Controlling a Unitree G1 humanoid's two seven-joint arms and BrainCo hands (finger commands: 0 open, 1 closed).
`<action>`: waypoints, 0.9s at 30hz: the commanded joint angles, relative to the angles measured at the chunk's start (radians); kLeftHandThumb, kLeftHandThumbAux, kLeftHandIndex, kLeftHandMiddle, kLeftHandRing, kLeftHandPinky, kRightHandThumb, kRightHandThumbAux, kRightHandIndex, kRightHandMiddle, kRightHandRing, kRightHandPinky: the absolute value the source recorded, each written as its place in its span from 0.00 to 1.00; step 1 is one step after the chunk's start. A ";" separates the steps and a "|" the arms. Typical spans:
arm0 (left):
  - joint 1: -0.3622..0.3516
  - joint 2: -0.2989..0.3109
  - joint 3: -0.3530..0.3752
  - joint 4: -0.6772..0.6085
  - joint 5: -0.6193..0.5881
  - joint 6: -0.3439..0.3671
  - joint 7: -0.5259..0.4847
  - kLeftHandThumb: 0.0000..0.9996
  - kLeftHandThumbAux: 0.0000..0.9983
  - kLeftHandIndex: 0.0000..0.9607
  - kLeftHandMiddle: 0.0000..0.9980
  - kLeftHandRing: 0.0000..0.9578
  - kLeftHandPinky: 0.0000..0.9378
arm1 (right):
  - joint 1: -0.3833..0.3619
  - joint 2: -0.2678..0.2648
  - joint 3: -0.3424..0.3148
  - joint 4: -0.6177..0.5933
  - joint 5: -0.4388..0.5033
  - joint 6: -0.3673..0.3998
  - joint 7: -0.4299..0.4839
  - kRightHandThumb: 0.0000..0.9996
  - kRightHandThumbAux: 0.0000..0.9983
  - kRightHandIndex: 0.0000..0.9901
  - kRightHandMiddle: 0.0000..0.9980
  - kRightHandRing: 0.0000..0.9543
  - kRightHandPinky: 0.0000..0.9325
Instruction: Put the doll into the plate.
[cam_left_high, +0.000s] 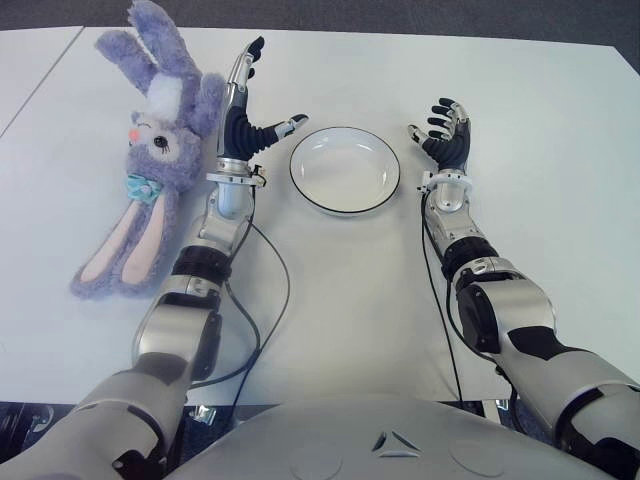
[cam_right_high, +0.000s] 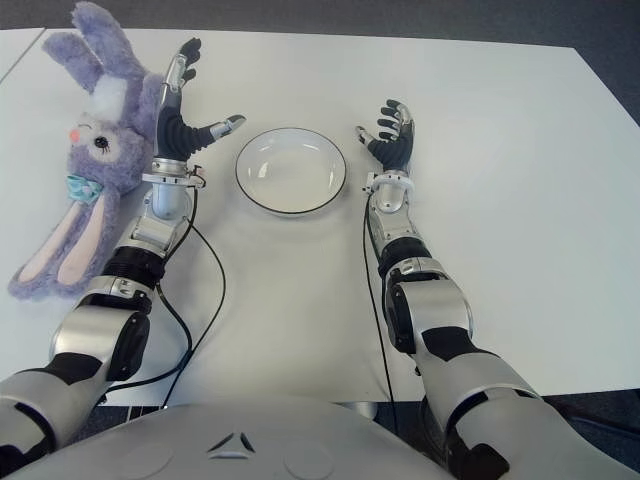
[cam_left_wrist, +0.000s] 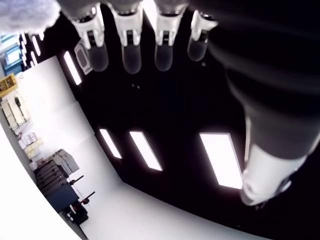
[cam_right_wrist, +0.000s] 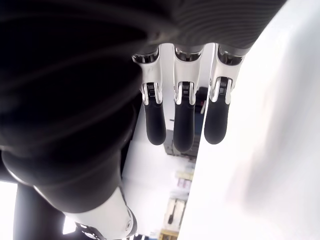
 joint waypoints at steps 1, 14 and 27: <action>-0.057 0.081 -0.023 -0.007 0.084 -0.008 0.056 0.00 0.71 0.04 0.11 0.11 0.12 | 0.332 0.089 0.028 0.181 -0.043 0.049 0.000 0.28 0.92 0.21 0.27 0.30 0.34; -0.104 0.268 0.008 0.048 0.088 0.007 0.055 0.00 0.64 0.04 0.09 0.08 0.07 | 0.332 0.088 0.028 0.183 -0.043 0.053 0.004 0.27 0.92 0.20 0.27 0.31 0.35; 0.039 0.399 0.020 -0.173 0.141 0.186 -0.005 0.00 0.65 0.04 0.05 0.04 0.05 | 0.331 0.084 0.029 0.185 -0.044 0.050 0.013 0.27 0.91 0.20 0.28 0.32 0.36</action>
